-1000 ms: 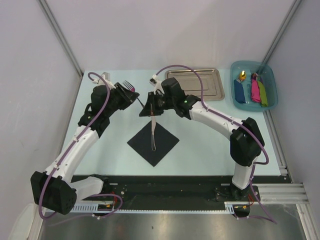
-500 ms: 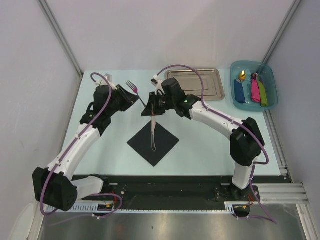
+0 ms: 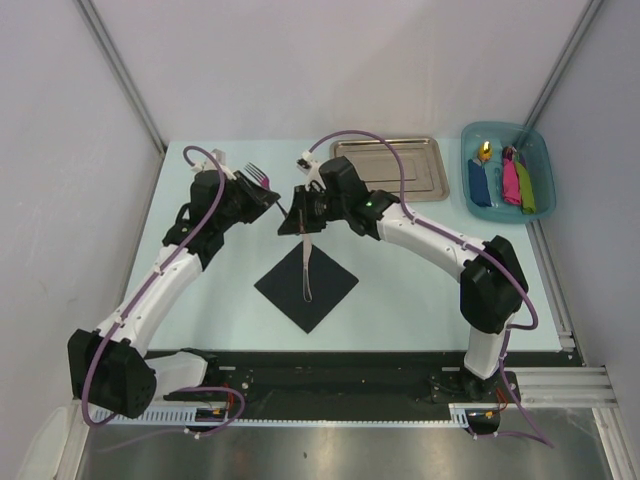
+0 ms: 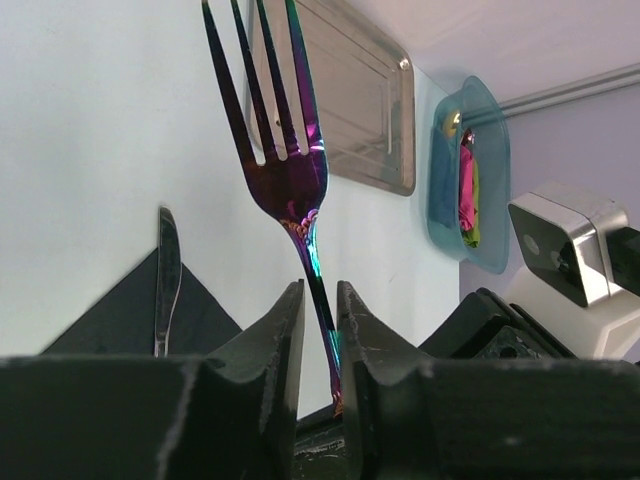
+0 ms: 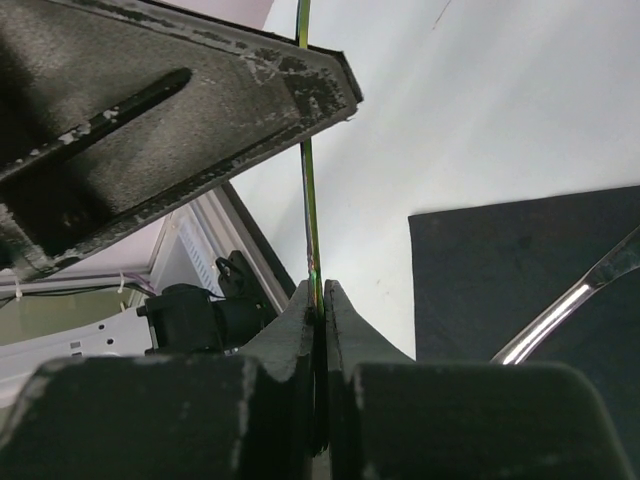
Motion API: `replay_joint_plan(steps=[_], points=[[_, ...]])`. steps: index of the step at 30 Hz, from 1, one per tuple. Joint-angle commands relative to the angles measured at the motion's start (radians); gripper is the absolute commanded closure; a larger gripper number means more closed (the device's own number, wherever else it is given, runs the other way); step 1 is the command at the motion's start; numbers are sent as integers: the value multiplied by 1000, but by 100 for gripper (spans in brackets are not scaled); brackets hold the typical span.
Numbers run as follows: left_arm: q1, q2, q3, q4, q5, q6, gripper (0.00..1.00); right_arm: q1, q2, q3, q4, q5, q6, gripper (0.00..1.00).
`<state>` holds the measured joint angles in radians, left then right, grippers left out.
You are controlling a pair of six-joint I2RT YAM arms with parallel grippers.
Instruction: Place the utensils on the paper napkin and roll it up
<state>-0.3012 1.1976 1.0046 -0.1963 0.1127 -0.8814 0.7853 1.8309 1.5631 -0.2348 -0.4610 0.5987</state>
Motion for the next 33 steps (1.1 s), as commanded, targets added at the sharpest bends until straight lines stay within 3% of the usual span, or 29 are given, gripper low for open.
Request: replay_joint_plan(steps=[1, 4, 5, 6, 8, 9, 14, 15, 22, 28, 33], points=[[-3, 5, 9, 34, 24, -16, 80, 9, -1, 46, 22, -13, 1, 100], [1, 3, 6, 31, 36, -10, 98, 8, 2, 45, 22, -15, -4, 100], [2, 5, 5, 20, 44, -4, 100, 2, 4, 46, 22, -18, -7, 95], [5, 3, 3, 14, 50, 4, 100, -3, 4, 43, 23, -27, -10, 74], [5, -1, -15, -11, 61, 30, 100, -18, -7, 35, 23, -36, -28, 53], [7, -12, -23, -20, 68, 39, 100, -36, -12, 32, 20, -41, -42, 36], [2, -36, -130, -49, 122, 104, 100, -109, -67, -18, -52, -33, -186, 9], [-6, -36, -144, -49, 130, 111, 100, -135, -87, -34, -66, -34, -236, 0], [-76, 57, -169, -63, 133, 197, 100, -230, -142, -113, -153, -18, -431, 0], [-136, 204, -110, -120, 105, 246, 100, -300, -147, -126, -167, -47, -441, 0], [-142, 263, -126, -54, 87, 231, 100, -310, -153, -127, -149, -64, -431, 0]])
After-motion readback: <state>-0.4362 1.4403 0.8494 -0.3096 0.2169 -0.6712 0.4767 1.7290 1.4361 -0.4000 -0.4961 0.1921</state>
